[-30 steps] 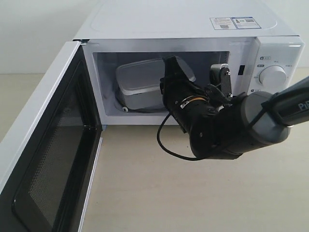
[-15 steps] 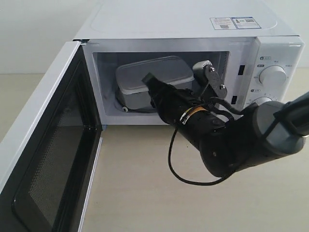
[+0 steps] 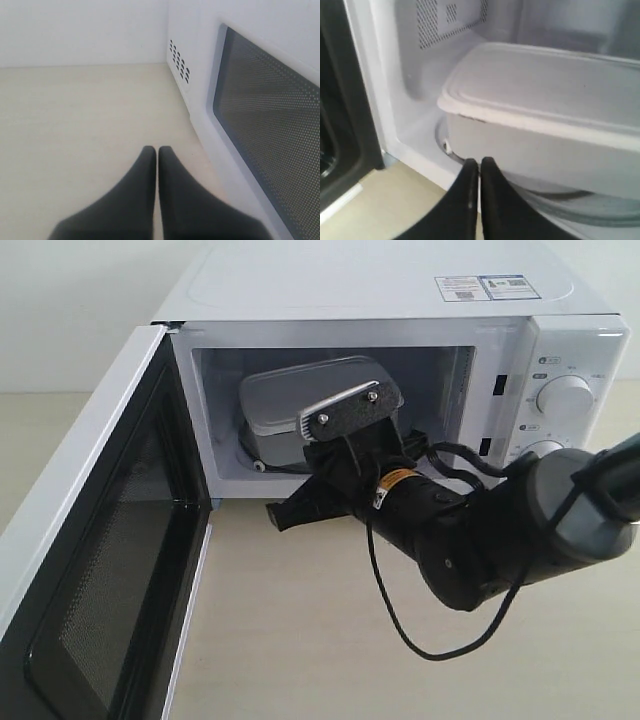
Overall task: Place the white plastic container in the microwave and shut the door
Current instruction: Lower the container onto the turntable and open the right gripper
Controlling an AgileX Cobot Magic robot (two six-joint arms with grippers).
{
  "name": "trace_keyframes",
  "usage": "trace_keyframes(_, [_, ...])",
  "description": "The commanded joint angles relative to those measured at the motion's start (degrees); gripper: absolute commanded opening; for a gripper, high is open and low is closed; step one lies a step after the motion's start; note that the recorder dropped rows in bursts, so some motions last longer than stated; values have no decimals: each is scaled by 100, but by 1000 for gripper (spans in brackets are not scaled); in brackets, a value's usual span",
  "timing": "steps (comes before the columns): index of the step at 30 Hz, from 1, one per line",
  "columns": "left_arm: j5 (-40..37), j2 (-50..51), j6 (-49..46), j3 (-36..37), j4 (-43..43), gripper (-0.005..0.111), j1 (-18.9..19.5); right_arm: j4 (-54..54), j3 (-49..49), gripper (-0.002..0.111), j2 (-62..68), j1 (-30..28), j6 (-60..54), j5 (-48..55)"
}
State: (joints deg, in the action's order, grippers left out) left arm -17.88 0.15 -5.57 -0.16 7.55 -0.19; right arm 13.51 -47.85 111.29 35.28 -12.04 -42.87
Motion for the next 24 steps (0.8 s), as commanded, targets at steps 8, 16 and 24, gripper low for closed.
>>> trace_keyframes(8, [38,-15,0,16,-3,4,-36,131,-590,0,554,-48,-203,-134])
trace_keyframes(16, [38,-15,0,16,-3,4,-36,629,-1142,0,1015,-48,-203,-168])
trace_keyframes(24, [38,-15,0,16,-3,4,-36,705,-1651,0,1220,-48,-510,-133])
